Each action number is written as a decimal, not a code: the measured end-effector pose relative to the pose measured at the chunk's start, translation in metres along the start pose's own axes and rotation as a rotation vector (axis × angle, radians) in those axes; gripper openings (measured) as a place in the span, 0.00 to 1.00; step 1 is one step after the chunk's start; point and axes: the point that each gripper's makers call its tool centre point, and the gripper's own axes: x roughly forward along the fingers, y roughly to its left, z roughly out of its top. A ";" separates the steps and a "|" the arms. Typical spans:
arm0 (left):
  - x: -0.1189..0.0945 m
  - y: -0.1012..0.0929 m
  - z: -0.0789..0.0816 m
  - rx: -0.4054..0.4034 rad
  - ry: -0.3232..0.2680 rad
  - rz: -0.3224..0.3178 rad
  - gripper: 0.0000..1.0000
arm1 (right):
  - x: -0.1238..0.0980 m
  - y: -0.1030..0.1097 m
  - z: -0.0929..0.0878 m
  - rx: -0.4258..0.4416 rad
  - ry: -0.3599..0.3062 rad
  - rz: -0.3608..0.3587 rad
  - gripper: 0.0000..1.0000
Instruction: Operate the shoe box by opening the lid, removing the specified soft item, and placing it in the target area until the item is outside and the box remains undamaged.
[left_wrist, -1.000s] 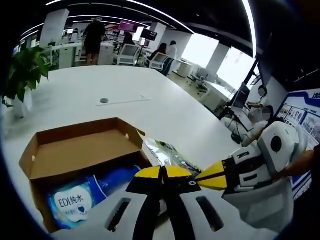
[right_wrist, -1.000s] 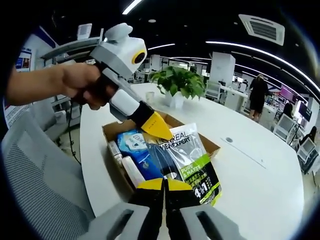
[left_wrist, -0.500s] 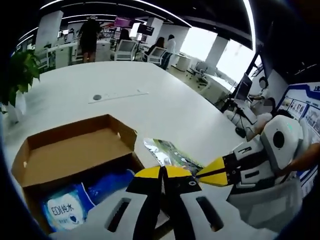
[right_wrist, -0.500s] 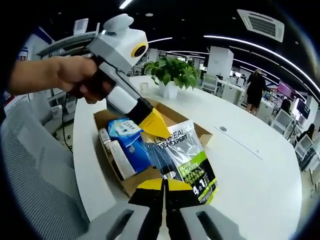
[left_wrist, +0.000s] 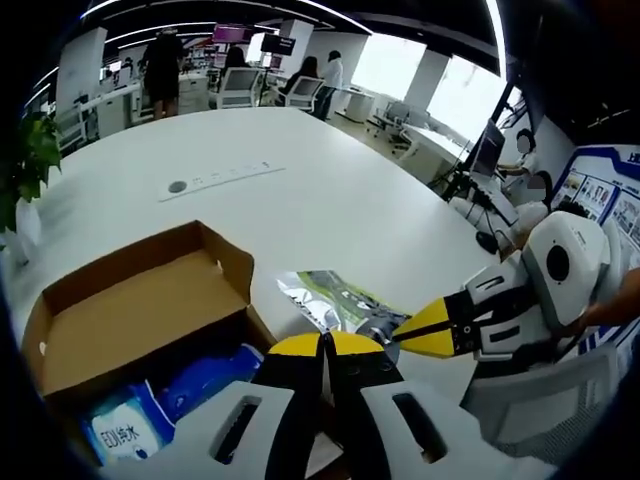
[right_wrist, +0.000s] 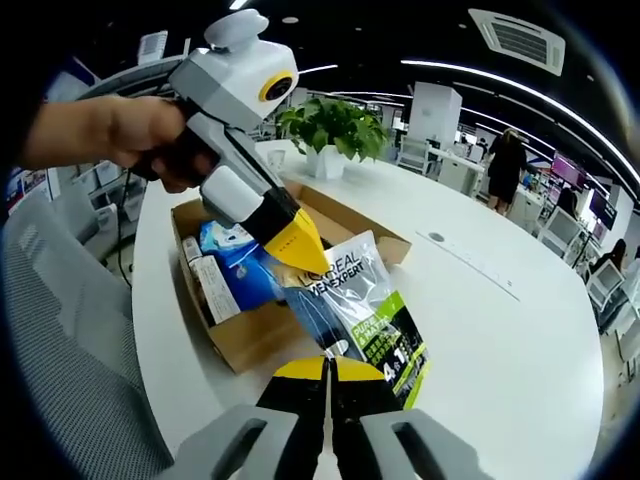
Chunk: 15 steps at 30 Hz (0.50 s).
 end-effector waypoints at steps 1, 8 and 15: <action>0.003 0.001 -0.001 0.003 0.007 0.000 0.00 | 0.001 -0.001 -0.002 0.002 0.004 -0.001 0.00; 0.016 0.003 -0.001 0.025 0.030 0.004 0.00 | 0.008 -0.012 -0.012 0.001 0.018 -0.010 0.00; 0.031 0.005 -0.002 0.044 0.051 0.013 0.00 | 0.017 -0.021 -0.023 0.011 0.028 -0.014 0.00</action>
